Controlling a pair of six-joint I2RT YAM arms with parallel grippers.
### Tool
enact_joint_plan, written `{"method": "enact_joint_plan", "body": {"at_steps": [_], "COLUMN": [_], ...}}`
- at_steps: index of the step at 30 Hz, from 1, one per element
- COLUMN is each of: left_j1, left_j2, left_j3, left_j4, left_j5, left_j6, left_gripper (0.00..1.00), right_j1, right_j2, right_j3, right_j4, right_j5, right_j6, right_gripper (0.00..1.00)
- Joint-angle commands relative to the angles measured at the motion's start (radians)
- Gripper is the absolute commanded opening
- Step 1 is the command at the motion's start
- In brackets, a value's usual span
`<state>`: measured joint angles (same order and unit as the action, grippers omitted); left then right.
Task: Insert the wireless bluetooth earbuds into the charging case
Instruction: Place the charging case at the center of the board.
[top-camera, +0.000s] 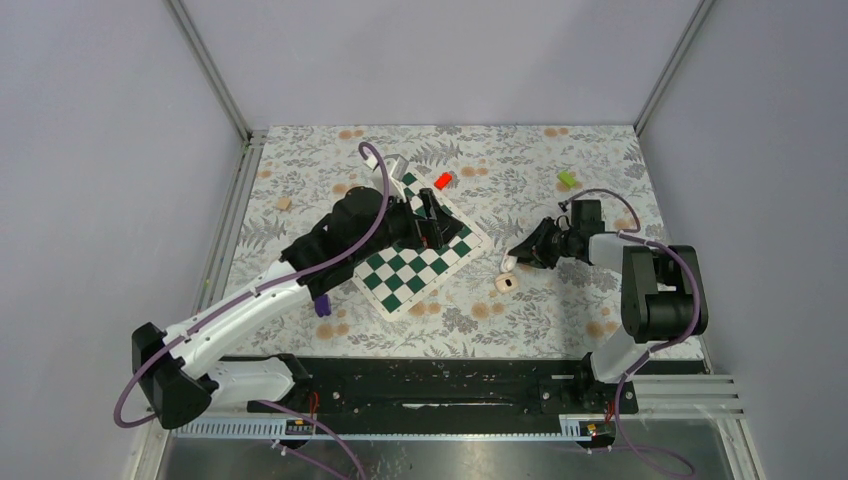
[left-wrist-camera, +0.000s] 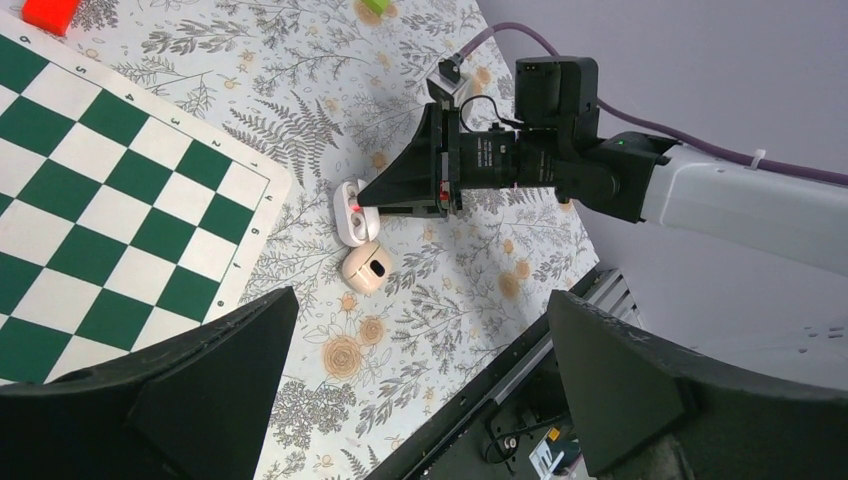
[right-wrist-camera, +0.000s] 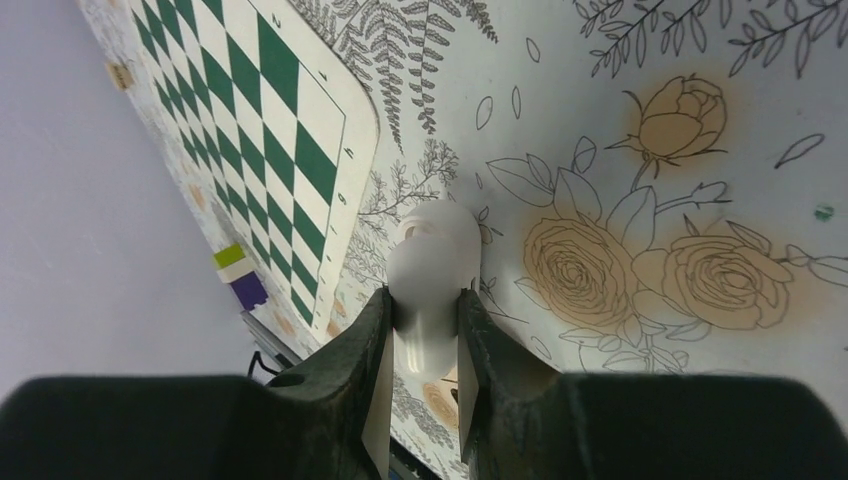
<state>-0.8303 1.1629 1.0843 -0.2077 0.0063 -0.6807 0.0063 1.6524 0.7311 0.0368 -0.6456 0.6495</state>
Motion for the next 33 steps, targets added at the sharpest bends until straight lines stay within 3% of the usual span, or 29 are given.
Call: {"method": "enact_joint_plan", "body": {"at_steps": [1, 7, 14, 29, 33], "left_j1": [-0.001, 0.0, 0.0, 0.0, 0.0], "left_j2": [0.014, 0.025, 0.05, 0.07, 0.082], "left_j3": [0.022, 0.029, 0.044, 0.054, 0.061], "left_j4": [0.057, 0.056, 0.052, 0.032, 0.03], "left_j5": [0.028, 0.038, 0.062, 0.054, 0.059], "left_j6": [0.0, 0.003, 0.011, 0.028, 0.028], "left_gripper": [0.99, 0.98, 0.98, 0.99, 0.98], "right_j1": [0.0, 0.001, 0.0, 0.0, 0.0], "right_j2": [-0.005, -0.049, -0.044, -0.11, -0.117], "right_j3": [0.053, 0.096, 0.109, 0.129, 0.13], "right_j4": [-0.151, -0.294, -0.308, -0.378, -0.374], "right_j5": [0.084, 0.223, 0.241, 0.393, 0.378], "right_j6": [-0.104, -0.169, -0.174, -0.187, -0.187], "right_gripper": [0.0, 0.01, 0.41, 0.6, 0.61]}}
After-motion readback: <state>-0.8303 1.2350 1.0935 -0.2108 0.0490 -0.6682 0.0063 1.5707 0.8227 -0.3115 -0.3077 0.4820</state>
